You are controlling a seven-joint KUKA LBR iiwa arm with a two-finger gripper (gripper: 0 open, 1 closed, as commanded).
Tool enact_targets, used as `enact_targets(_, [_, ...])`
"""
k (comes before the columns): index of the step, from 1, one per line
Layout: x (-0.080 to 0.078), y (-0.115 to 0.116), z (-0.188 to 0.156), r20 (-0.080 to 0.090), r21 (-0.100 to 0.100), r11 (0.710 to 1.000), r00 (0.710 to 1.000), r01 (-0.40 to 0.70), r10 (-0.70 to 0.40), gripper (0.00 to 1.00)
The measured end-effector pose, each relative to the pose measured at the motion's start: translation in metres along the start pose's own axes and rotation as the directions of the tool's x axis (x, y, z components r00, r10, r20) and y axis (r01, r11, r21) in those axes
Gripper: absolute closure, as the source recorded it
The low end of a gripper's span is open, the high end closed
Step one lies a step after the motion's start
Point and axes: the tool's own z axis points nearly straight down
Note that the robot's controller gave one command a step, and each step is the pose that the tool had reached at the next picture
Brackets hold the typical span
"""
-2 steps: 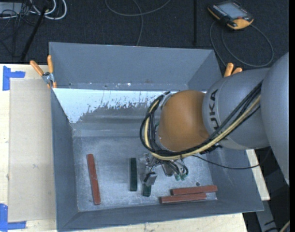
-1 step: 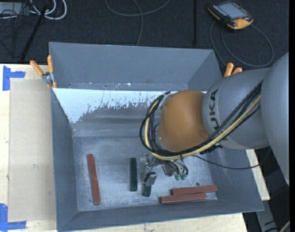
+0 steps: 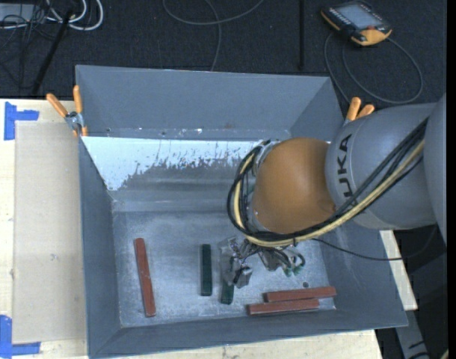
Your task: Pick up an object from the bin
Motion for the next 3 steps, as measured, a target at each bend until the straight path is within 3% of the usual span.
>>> enact_targets(1, [0.001, -0.009, -0.036, 0.001, 0.002, 0.974, 0.974, 0.227, -0.227, 1.00])
enact_targets(2, [0.007, -0.021, -0.051, 0.004, 0.001, 0.996, 0.996, 0.093, -0.093, 1.00])
enact_targets(3, [-0.014, -0.028, -0.057, 0.003, 0.002, 0.969, 0.969, 0.248, -0.248, 1.00])
